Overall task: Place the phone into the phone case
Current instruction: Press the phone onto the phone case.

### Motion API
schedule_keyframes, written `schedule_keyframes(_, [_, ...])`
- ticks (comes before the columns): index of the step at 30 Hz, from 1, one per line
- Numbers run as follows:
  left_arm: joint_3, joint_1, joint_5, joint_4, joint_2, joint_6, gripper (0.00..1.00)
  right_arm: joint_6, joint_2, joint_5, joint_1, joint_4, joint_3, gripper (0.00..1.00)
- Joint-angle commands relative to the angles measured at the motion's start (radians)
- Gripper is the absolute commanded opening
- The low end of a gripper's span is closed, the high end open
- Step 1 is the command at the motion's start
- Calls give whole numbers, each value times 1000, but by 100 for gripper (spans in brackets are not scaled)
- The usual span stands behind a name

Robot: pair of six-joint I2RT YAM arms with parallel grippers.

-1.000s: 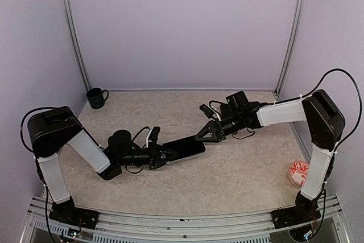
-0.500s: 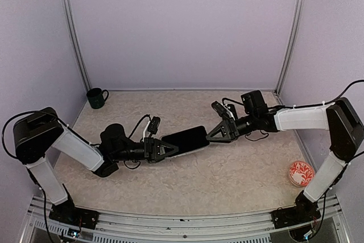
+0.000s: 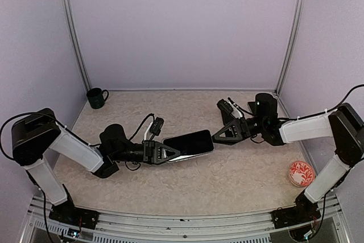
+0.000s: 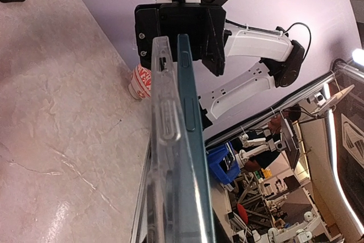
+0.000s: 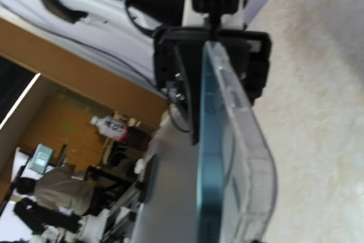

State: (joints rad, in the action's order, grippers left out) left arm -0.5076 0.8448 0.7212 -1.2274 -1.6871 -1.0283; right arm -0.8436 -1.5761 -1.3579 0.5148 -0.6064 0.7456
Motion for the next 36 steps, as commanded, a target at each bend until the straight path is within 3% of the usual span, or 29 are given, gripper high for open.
schedule_keyframes(1, [-38,18,23,-123,44,27,8,-179,0,-58,6,-278,-41,50])
schedule_keyframes(7, [-51,31,30,-135,41,31,8,-341,-32,-64,26,-504,-73,49])
schedule_keyframes(9, [-49,32,29,-148,43,25,8,-322,-32,-57,24,-480,-73,48])
schedule_keyframes(12, [-46,32,18,-147,54,25,8,-159,4,-12,11,-263,-49,47])
schedule_keyframes(15, [-31,31,-2,-129,81,36,7,175,60,156,-8,289,52,48])
schedule_keyframes(17, [-26,31,-16,-99,102,54,7,279,91,205,-13,413,91,48])
schedule_keyframes(23, [-17,34,-14,-67,148,74,7,226,115,158,-27,342,70,49])
schedule_keyframes(30, [-27,34,-22,-69,133,64,6,-34,100,32,-17,-45,-31,49])
schedule_keyframes(36, [-34,34,-22,-69,116,59,6,-111,105,14,-2,-148,-32,51])
